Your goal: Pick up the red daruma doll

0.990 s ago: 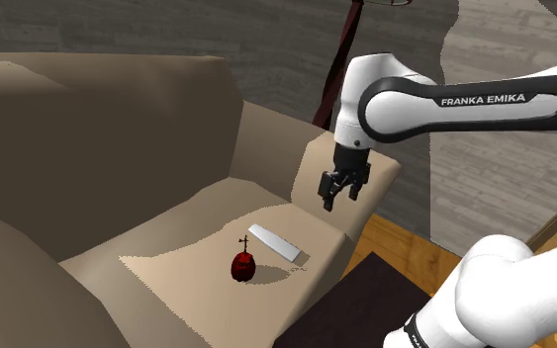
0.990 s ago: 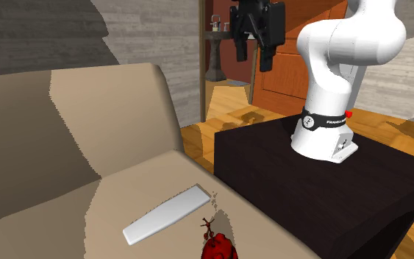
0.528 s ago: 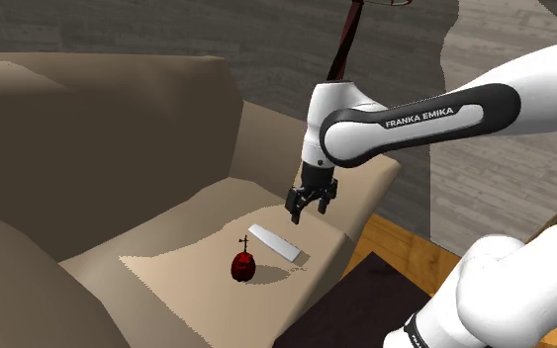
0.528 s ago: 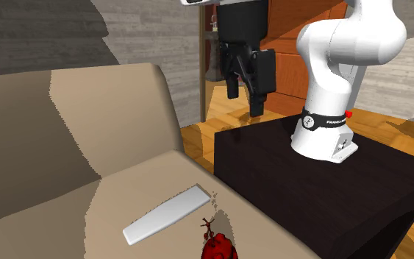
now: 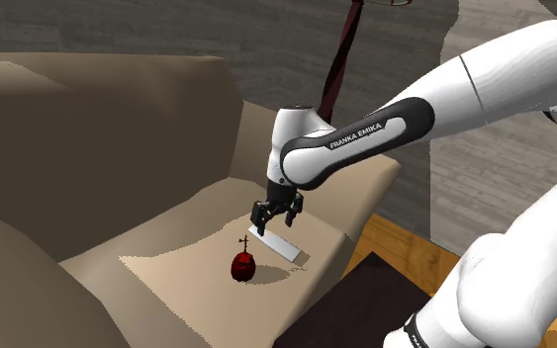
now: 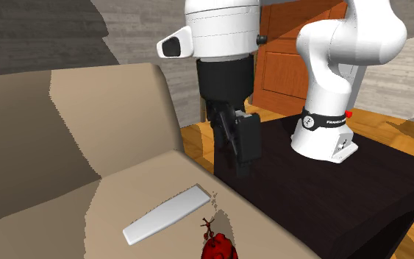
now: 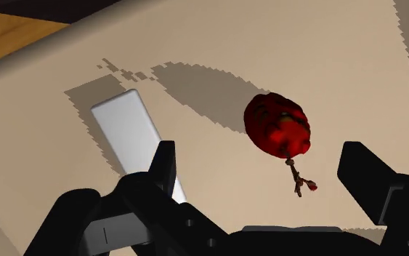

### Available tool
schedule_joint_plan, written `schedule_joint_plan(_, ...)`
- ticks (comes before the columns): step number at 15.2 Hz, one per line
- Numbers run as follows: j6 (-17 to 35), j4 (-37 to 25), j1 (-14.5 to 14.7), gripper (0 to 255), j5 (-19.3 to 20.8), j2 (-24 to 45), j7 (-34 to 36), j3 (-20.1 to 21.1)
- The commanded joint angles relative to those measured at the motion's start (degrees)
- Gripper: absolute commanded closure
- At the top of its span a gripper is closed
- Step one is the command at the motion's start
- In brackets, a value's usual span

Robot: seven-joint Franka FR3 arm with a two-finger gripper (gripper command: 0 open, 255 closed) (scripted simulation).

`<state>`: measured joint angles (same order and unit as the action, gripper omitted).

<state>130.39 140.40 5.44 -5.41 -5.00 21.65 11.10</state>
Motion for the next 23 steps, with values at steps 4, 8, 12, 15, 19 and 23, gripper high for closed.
schedule_joint_plan(4, 7.5, -5.1, 1.2, 0, 0.8, 11.2, 3.3, 1.3)
schedule_joint_plan(8, 10.6, -7.0, 1.8, 0, 1.6, 15.9, 4.4, 1.3)
schedule_joint_plan(12, 13.5, -6.8, 2.0, 0, 2.2, 18.6, 4.6, 1.1)
schedule_joint_plan(15, 14.7, -6.8, 2.1, 0, 2.4, 19.7, 4.7, 0.9)
schedule_joint_plan(19, 14.7, -6.8, 2.2, 255, 2.4, 19.7, 4.8, 1.0)
schedule_joint_plan(23, 14.7, -6.8, 2.2, 255, 2.4, 19.7, 4.8, 1.0)
